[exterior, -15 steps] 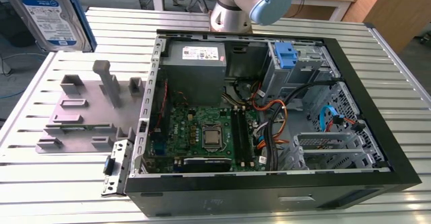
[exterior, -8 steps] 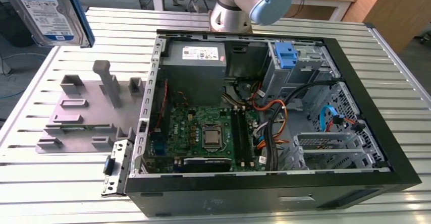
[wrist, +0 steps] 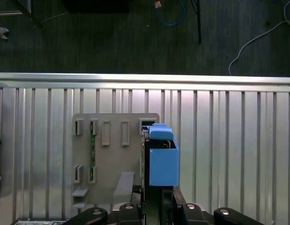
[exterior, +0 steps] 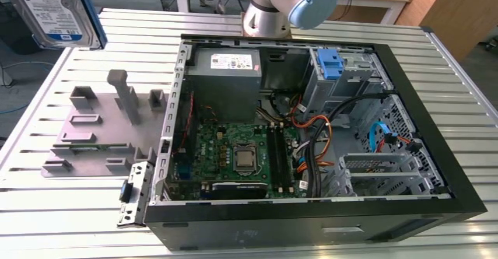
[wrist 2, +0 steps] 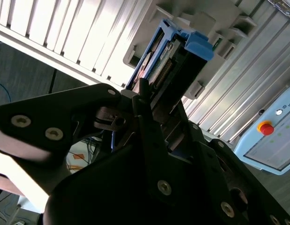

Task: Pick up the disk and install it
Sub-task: 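Pick up the disk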

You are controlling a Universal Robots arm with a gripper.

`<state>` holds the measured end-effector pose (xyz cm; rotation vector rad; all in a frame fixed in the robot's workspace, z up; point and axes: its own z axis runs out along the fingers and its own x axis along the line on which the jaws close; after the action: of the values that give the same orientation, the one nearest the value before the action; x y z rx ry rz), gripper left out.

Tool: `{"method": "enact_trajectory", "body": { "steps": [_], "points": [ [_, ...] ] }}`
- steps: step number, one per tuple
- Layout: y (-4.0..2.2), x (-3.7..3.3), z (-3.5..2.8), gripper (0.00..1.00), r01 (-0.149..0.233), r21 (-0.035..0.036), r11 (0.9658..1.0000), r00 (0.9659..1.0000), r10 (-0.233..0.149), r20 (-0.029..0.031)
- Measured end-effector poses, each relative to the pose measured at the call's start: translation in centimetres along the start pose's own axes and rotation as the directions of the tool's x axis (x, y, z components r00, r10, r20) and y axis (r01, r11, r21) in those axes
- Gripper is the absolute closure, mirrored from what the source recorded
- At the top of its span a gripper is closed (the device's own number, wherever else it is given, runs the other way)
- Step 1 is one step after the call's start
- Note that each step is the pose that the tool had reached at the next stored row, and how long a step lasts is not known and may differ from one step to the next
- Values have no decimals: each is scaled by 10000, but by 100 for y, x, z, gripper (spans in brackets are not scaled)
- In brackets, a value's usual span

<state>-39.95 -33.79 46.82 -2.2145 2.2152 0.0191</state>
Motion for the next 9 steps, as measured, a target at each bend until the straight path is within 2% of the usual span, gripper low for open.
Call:
{"method": "enact_trajectory", "body": {
  "steps": [3,9],
  "points": [
    [0,0,-27,65,0,0,10000,10000,0,0],
    [0,0,-32,65,0,0,10000,10000,0,0]
  ]
}}
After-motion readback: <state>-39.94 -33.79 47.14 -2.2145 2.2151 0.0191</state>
